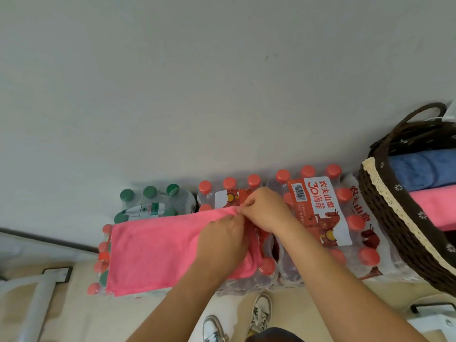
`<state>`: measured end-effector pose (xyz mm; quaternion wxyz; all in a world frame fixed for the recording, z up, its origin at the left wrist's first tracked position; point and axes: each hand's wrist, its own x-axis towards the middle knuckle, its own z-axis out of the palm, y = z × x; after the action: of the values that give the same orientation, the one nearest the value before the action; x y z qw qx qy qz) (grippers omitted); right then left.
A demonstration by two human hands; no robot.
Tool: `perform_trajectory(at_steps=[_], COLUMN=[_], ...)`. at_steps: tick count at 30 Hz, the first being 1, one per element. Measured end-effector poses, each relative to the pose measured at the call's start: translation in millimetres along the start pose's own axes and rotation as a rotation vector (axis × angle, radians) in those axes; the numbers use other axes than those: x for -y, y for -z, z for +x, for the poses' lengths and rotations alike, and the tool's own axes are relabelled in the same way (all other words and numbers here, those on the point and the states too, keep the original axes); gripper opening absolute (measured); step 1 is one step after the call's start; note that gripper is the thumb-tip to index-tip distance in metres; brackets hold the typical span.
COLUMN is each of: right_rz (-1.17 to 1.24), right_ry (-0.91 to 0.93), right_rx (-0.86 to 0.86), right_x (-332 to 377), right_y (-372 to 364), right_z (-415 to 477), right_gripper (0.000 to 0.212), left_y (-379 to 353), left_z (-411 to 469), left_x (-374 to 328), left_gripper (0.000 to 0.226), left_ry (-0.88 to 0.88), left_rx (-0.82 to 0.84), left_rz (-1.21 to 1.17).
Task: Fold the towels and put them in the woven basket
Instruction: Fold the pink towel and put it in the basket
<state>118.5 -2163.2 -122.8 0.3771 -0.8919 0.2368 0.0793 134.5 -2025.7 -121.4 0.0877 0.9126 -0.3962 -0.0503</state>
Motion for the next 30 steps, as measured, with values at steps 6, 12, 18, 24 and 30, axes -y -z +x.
perform_trajectory(at_steps=[6, 12, 18, 24, 30], right_rz=[-0.19, -0.365, -0.408, -0.364, -0.331], right_ry=[0.009, 0.105, 0.178, 0.147, 0.068], right_rx=[-0.128, -0.157, -0.221, -0.072, 0.055], right_x=[2.4, 6.3, 8.6, 9.6, 17.6], right_y=[-14.0, -18.5, -18.6, -14.6, 2.0], right_z=[-2.5, -7.3, -16.2, -16.2, -11.9], right_gripper=[0.015, 0.014, 0.026, 0.04, 0.012], left_y=[-0.6, -8.0, 21.3, 44.2, 44.1], left_z=[-26.1, -46.0, -59.6, -60.5, -67.4], left_x=[-9.3, -21.2, -0.6, 135.1, 206.7], left_gripper=[0.024, 0.022, 0.025, 0.031, 0.028], left_ry=[-0.036, -0.09, -0.11, 0.3, 0.467], left_rx=[0.034, 0.1, 0.102, -0.225, 0.021], left_rz=[-0.174, -0.156, -0.431, -0.153, -0.066])
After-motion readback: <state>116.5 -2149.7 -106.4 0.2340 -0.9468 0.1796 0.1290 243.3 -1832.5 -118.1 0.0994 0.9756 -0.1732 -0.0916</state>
